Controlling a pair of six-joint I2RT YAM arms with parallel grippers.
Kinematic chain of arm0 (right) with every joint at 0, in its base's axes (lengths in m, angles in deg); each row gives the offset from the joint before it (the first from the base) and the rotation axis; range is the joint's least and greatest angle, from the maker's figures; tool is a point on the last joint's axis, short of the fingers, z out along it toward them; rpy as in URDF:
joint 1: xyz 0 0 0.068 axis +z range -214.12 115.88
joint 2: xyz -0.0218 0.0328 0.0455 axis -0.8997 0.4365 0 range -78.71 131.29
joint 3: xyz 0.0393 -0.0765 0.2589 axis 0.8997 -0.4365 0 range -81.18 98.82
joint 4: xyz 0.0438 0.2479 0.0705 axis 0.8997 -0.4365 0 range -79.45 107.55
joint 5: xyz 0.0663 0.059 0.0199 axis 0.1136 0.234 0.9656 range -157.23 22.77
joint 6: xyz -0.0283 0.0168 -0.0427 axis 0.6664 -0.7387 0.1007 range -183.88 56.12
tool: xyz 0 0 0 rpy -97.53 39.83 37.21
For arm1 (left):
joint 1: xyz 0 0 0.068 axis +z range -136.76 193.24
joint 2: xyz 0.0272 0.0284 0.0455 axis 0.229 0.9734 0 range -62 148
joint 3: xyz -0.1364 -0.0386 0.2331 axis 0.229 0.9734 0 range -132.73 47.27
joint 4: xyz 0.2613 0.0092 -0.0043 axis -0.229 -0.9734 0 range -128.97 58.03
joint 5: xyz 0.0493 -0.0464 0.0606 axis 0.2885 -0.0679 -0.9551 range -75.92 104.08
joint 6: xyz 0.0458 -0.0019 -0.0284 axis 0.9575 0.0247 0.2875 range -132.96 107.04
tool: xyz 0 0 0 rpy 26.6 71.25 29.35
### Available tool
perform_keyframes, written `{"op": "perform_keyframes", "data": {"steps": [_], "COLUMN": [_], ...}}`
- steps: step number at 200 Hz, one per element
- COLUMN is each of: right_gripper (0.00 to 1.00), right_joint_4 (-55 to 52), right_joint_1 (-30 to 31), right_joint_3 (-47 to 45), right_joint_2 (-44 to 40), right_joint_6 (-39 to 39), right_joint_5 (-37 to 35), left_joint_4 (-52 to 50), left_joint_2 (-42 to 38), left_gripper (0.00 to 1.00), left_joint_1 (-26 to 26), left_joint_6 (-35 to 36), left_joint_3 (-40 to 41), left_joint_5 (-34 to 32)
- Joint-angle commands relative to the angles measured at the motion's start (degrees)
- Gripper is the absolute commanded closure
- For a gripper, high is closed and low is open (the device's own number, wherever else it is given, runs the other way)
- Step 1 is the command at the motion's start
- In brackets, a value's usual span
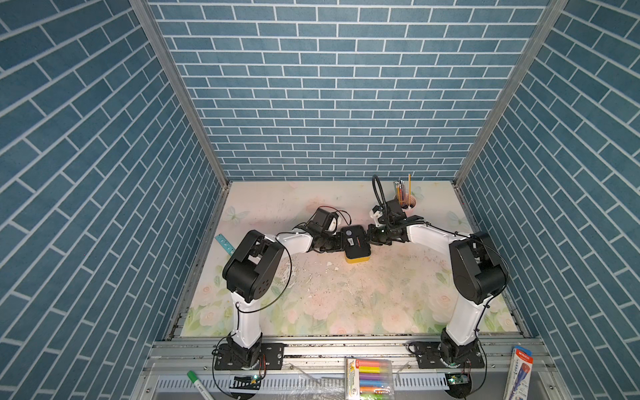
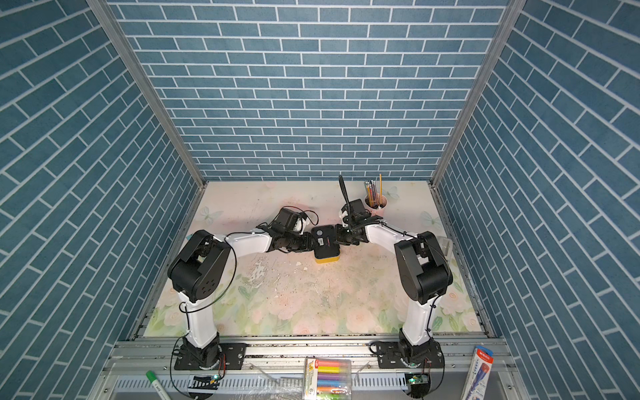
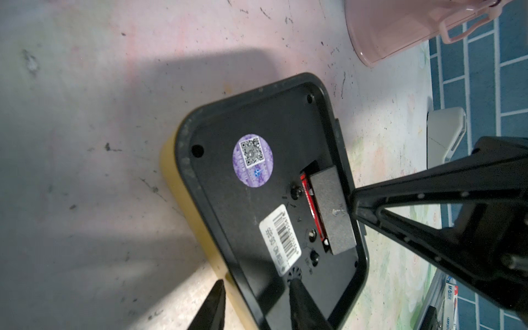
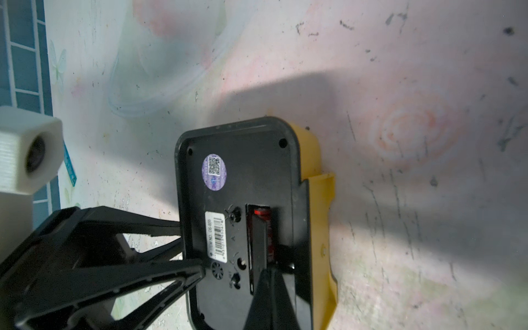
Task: Insert the battery into the alarm
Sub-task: Install the cover on the alarm.
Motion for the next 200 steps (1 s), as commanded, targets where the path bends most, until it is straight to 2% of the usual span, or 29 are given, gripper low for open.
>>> {"op": "perform_keyframes", "data": {"steps": [1,200], "right_gripper": [1.0,1.0], "right_joint_4": [0.37,0.35], "right_joint_1": [0.39,0.42], "right_joint_3": [1.61,2.75], "right_joint_2": [0.88,2.2], "right_joint_6": [-1.59,-1.63], "right_joint_5": [-0.55,-0.55], "left_joint_4": [-0.17,0.04], "left_joint_2": [-0.17,0.71], "left_gripper": [0.6,0.61], "left_joint_1": [0.02,0.13], "left_joint_6": [0.07,-0.02], "left_joint_3": [0.64,0.37], "left_joint_5": [0.03,0.63]}}
